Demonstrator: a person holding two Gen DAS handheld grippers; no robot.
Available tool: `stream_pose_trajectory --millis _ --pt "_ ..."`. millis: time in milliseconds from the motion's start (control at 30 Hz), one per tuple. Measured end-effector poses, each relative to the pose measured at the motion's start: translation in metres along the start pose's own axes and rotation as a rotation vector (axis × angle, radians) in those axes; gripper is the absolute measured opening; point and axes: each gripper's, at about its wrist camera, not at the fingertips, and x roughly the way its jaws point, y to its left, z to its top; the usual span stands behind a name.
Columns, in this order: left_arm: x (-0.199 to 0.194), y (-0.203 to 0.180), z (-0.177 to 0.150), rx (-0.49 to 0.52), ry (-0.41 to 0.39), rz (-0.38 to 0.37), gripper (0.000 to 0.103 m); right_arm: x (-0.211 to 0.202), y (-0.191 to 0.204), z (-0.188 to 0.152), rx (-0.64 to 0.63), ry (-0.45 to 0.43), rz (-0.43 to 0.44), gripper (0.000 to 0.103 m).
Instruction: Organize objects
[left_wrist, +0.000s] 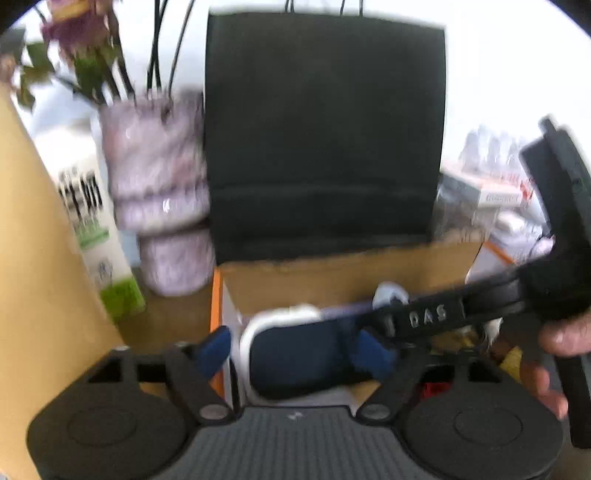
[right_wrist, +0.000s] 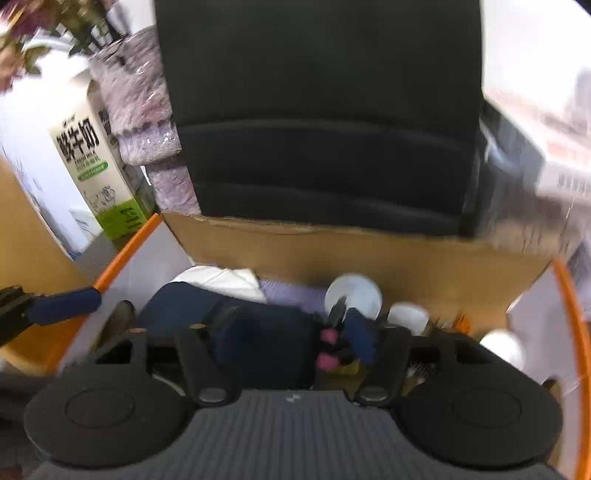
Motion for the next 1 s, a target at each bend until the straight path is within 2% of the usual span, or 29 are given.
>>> stream_pose_trajectory --millis 67,100,133,200,233,300,400,467,533,567,633,700,800,900,1000 --pt "0.004 0.003 0.0 -0.028 -0.004 0.029 0.081 -0.002 -0.001 -0.002 0.013 -0.004 0.014 0.069" --pt "0.011 0.004 -0.001 -0.032 0.028 0.031 0.081 -0.001 0.0 -0.002 0.003 -0.002 0.012 0.071" --pt "0.011 -0.001 -0.006 0.021 0.016 0.049 0.082 -0.002 0.002 -0.002 -0.007 0.001 0.0 0.07" --pt "0.012 -0.015 -0.009 0.143 0.056 0.084 0.085 -0.001 0.004 -0.003 -0.023 0.017 0.013 0.078" --pt "0.01 -0.016 -0.01 0.134 0.066 0.093 0.087 -0.002 0.006 -0.005 -0.031 0.022 0.015 0.086" --pt "0.004 -0.019 -0.013 0.136 0.093 0.108 0.087 -0.007 0.011 -0.01 -0.046 0.026 0.014 0.09" --pt "-0.004 -0.016 -0.022 0.113 0.171 0.073 0.085 -0.022 0.014 -0.024 -0.038 0.016 0.005 0.093" --pt "-0.016 -0.01 -0.027 0.053 0.173 0.027 0.086 -0.034 0.015 -0.032 -0.055 0.001 0.012 0.093" --pt "-0.029 -0.003 -0.028 0.014 0.169 -0.002 0.086 -0.057 0.018 -0.038 -0.093 -0.058 -0.052 0.094" --pt "-0.04 -0.002 -0.027 0.001 0.154 -0.006 0.086 -0.073 0.018 -0.039 -0.094 -0.095 -0.084 0.097" --pt "-0.074 0.002 -0.023 -0.035 0.098 -0.01 0.087 -0.107 0.017 -0.042 -0.074 -0.135 -0.093 0.102" --pt "-0.107 0.002 -0.022 -0.055 0.057 -0.014 0.087 -0.136 0.018 -0.05 -0.058 -0.137 -0.125 0.103" --pt "-0.167 -0.005 -0.035 -0.079 -0.007 -0.034 0.09 -0.178 0.03 -0.083 -0.089 -0.143 -0.191 0.103" --pt "-0.23 -0.018 -0.072 -0.123 -0.075 -0.06 0.091 -0.221 0.049 -0.141 -0.108 -0.198 -0.257 0.103" --pt "-0.291 -0.033 -0.123 -0.161 -0.129 -0.055 0.101 -0.271 0.069 -0.218 -0.095 -0.279 -0.344 0.103"
